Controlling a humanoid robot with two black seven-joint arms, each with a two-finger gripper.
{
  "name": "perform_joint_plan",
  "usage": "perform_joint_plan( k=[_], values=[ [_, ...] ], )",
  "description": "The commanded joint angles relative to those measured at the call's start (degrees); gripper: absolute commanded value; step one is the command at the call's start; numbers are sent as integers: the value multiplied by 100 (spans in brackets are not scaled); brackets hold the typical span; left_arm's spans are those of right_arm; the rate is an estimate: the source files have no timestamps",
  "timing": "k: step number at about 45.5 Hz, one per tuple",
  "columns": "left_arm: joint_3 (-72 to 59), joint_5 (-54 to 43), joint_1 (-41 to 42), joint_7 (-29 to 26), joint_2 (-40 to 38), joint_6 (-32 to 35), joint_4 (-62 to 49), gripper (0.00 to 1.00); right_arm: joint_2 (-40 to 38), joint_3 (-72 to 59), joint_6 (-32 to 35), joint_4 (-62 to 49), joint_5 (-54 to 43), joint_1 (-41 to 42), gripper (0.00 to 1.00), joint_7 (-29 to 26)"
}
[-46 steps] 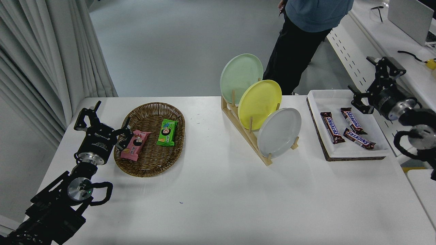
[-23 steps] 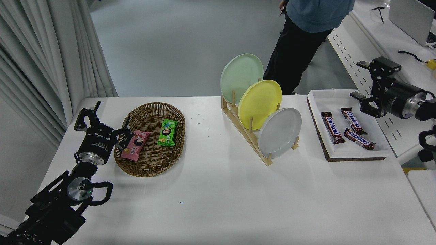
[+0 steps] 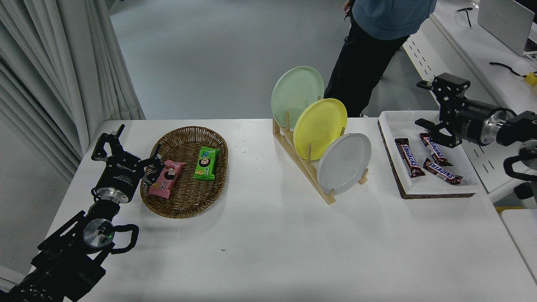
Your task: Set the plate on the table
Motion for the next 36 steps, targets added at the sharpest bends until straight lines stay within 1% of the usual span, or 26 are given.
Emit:
perform_joint_plan(
  k=[1, 8, 15, 22, 26, 31, 36],
  values=[
    [-1, 0, 0, 0, 0, 0, -6, 100, 211, -368, 8, 362, -9, 160, 100, -80],
    [-1, 0, 0, 0, 0, 0, 3, 100, 229, -491, 17, 450, -18, 186, 100, -80],
    [-1, 0, 0, 0, 0, 0, 3, 100, 466, -545, -1, 424, 78, 248, 100, -132],
    [-1, 0, 0, 0, 0, 0, 2, 100, 572, -562, -89, 432, 1071, 257, 100, -440],
    [-1, 0, 0, 0, 0, 0, 3, 100, 747, -527, -89, 432, 1352, 204, 100, -598],
    [-1, 0, 0, 0, 0, 0, -6, 100, 853, -597, -106, 380, 1967, 186, 100, -993],
    [-1, 0, 0, 0, 0, 0, 3, 100, 1002, -606, -229, 353, 2354, 160, 100, -1143]
  ],
)
